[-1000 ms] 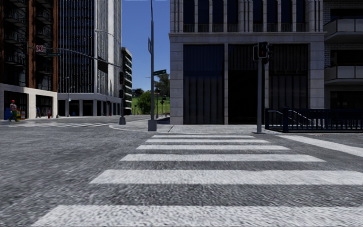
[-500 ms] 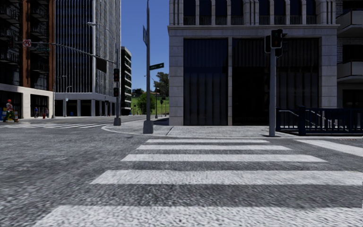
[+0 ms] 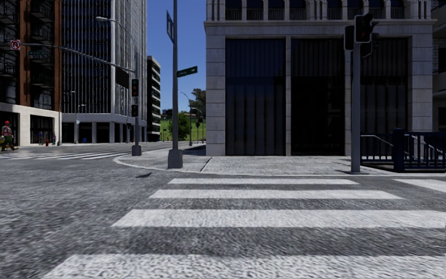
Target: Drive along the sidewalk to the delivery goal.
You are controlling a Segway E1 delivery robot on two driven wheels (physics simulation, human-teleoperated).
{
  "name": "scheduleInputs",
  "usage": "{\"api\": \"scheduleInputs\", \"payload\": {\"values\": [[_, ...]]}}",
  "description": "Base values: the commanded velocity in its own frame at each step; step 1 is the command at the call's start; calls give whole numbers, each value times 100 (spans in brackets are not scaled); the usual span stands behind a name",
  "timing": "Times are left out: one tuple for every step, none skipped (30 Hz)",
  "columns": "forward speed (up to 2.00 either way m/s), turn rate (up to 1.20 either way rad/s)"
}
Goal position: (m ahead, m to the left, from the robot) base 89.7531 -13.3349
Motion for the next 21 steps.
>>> {"api": "scheduleInputs", "payload": {"values": [[200, 0], [200, 0], [200, 0], [200, 0], [200, 0], [200, 0], [200, 0], [200, 0], [200, 0], [200, 0], [200, 0], [200, 0], [200, 0], [200, 0], [200, 0], [200, 0], [200, 0], [200, 0], [200, 0], [200, 0], [200, 0]]}}
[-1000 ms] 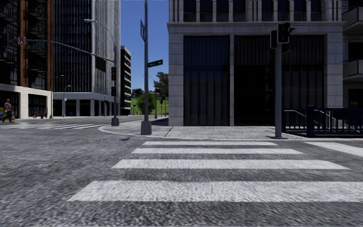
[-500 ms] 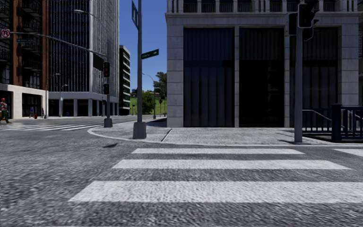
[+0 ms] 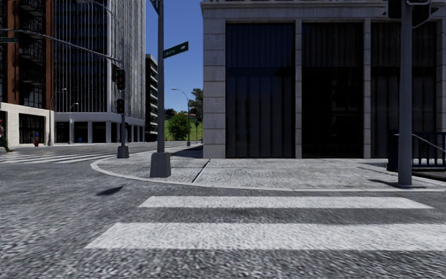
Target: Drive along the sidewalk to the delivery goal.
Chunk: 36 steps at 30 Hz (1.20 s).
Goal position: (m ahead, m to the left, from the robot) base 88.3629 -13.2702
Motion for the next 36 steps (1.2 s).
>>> {"api": "scheduleInputs", "payload": {"values": [[200, 0], [200, 0], [200, 0], [200, 0], [200, 0], [200, 0], [200, 0], [200, 0], [200, 0], [200, 0], [200, 0], [200, 0], [200, 0], [200, 0], [200, 0], [200, 0], [200, 0], [200, 0], [200, 0], [200, 0], [200, 0], [200, 0], [200, 0], [200, 0], [200, 0], [200, 0], [200, 0], [200, 0], [200, 0], [200, 0], [200, 0], [200, 0], [200, 0], [200, 0], [200, 0], [200, 0]]}}
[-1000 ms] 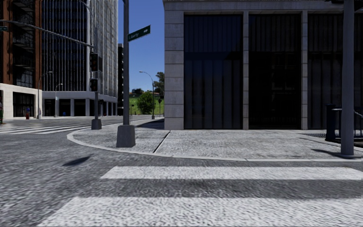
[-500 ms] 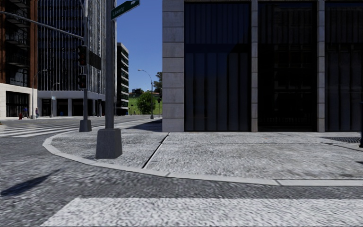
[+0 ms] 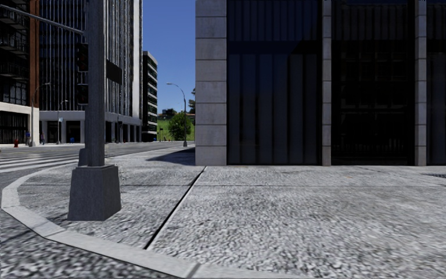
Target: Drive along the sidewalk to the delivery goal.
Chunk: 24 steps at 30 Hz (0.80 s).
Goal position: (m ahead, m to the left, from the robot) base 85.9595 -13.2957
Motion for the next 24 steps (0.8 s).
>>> {"api": "scheduleInputs", "payload": {"values": [[200, 0], [200, 0], [200, 0], [200, 0], [198, 0], [198, 0], [177, 0], [161, 0], [155, 0], [155, 0], [146, 0], [141, 0], [141, 0], [138, 0], [136, 0], [135, 0], [135, 0], [133, 0], [129, 5], [129, 5], [128, 7], [127, 8], [127, 10], [127, 10]]}}
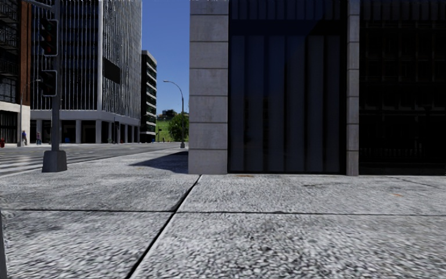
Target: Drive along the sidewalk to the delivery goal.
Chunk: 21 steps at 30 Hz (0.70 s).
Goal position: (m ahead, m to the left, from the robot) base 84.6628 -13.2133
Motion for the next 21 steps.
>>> {"api": "scheduleInputs", "payload": {"values": [[127, 15], [127, 21], [127, 26], [127, 26], [127, 30], [127, 36], [127, 36], [127, 37], [127, 38], [127, 38], [127, 39], [127, 39], [127, 40], [127, 41], [127, 41], [127, 46], [127, 48], [127, 49], [127, 49], [127, 49], [127, 49]]}}
